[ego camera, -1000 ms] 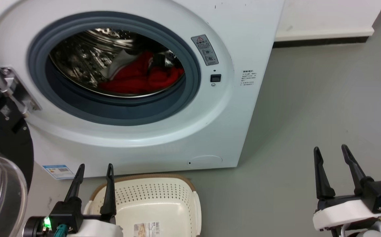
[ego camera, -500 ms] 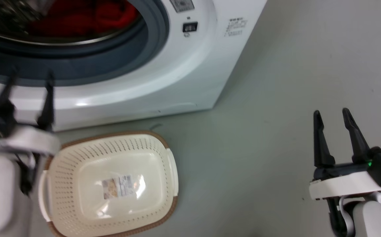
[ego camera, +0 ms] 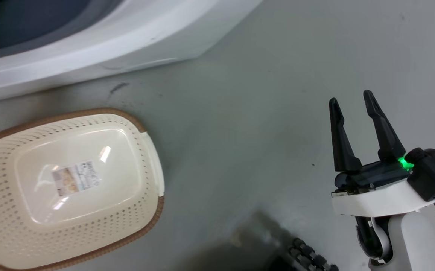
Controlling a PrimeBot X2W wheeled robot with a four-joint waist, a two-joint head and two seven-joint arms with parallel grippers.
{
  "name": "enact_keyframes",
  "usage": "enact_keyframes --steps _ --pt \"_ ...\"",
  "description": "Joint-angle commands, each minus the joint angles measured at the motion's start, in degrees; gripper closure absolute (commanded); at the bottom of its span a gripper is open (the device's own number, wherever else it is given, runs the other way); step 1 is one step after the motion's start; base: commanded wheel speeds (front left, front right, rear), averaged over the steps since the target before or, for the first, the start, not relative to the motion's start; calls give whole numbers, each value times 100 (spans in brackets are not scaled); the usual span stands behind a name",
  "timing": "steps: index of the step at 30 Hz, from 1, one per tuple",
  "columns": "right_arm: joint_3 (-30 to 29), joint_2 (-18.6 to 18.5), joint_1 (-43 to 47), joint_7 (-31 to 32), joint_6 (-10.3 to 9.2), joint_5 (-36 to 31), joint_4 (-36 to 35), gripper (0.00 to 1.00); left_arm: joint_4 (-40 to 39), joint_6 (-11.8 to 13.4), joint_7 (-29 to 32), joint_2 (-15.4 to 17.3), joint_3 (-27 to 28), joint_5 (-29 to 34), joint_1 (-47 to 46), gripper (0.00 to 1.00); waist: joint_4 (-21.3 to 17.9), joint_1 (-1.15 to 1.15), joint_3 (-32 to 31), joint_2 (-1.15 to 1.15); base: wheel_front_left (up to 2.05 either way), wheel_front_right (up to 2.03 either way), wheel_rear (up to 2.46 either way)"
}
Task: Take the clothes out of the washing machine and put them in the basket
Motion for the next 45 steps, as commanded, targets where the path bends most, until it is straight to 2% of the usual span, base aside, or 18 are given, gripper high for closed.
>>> enact_keyframes --steps 1,10,17,26,31,37,41,42,43,45 --pt "54 8 -53 -12 -4 72 -125 0 184 12 192 142 -109 -90 -460 0 -410 -2 416 0 0 0 0" --pt "431 8 -60 -12 -4 497 -593 0 1212 11 1050 487 -556 -197 -2294 0 -849 -2 880 0 0 0 0" --pt "557 8 66 -12 -4 468 -973 0 1932 11 1472 455 -878 19 -3032 0 -869 -2 1012 0 0 0 0" --pt "599 7 394 -11 -4 558 -1378 0 2682 12 2316 461 -1127 -192 -3373 0 -827 -2 1072 0 0 0 0" --pt "707 7 416 -12 -4 466 -1536 0 2870 15 2524 423 -1227 -283 -3434 0 -798 -2 1121 0 0 0 0" --pt "628 8 460 -12 -4 467 -1670 0 2847 11 2754 375 -1553 -665 -3254 0 -754 -2 1170 0 0 0 0" --pt "643 8 448 -12 -4 462 -1747 0 2758 11 2829 463 -1778 -894 -3224 0 -738 -2 1194 0 0 0 0" --pt "648 7 453 -11 -4 465 -1761 0 2741 11 2858 491 -1839 -945 -3227 35 -736 -2 1198 0 0 0 0" --pt "650 8 461 -12 -4 467 -1774 0 2701 10 2883 512 -1918 -1002 -3215 100 -734 -2 1201 0 0 0 0" --pt "648 8 467 -12 -4 478 -1796 0 2647 10 2895 574 -2045 -1085 -3234 100 -727 -2 1212 0 0 0 0"
